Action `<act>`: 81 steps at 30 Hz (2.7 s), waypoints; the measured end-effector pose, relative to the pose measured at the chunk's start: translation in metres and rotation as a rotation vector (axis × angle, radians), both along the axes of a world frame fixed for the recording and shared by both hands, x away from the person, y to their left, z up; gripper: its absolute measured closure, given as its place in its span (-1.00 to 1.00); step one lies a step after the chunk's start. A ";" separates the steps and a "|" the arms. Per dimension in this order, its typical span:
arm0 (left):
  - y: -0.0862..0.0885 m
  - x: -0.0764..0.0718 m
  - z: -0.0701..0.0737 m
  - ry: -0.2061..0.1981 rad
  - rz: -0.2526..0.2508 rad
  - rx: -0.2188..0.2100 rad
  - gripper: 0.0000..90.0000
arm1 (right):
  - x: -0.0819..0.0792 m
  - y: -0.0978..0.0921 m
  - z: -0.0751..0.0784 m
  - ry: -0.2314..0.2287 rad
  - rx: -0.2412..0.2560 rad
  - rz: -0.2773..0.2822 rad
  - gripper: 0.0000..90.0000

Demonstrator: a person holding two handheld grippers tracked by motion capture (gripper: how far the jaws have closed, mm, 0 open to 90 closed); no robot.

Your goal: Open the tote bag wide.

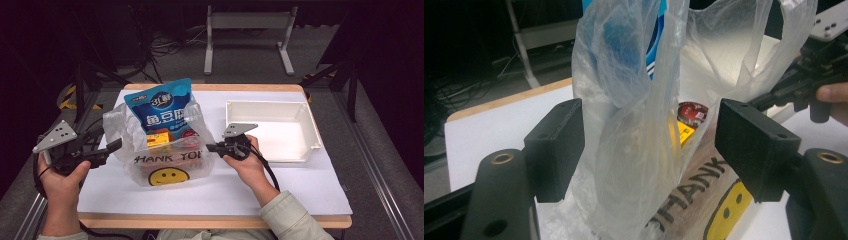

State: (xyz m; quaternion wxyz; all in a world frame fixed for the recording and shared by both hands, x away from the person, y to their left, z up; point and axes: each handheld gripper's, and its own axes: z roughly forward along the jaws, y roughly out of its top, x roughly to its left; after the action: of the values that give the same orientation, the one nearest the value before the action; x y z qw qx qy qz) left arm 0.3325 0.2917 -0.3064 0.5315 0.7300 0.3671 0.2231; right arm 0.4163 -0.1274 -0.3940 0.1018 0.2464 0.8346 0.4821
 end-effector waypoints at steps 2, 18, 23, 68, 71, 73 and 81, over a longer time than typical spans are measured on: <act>-0.001 0.001 0.002 -0.008 0.012 -0.004 -0.38 | 0.000 0.000 -0.001 0.003 0.000 0.001 0.96; -0.006 0.042 -0.020 0.026 0.128 -0.064 -0.10 | -0.001 0.000 0.000 0.009 0.010 0.010 0.87; -0.002 0.040 -0.026 -0.001 0.201 -0.035 0.67 | -0.002 -0.001 0.001 0.004 0.011 0.007 0.90; -0.009 0.075 -0.136 0.386 0.150 0.176 0.96 | -0.006 -0.007 -0.003 0.019 -0.024 0.003 0.93; -0.009 0.075 -0.134 0.372 0.151 0.169 0.96 | -0.007 -0.008 0.002 0.014 -0.004 0.008 0.79; -0.008 0.074 -0.134 0.373 0.153 0.161 0.96 | -0.007 -0.009 0.006 0.011 0.009 0.005 0.61; -0.009 0.075 -0.132 0.369 0.148 0.160 0.94 | -0.012 -0.009 0.032 -0.024 0.081 -0.007 -0.12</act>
State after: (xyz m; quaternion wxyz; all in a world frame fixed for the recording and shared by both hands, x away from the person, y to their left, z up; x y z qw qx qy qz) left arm 0.4077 0.2827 -0.4387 0.3778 0.7696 0.4917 0.1526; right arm 0.4048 -0.1363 -0.3625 0.1036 0.2475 0.8123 0.5179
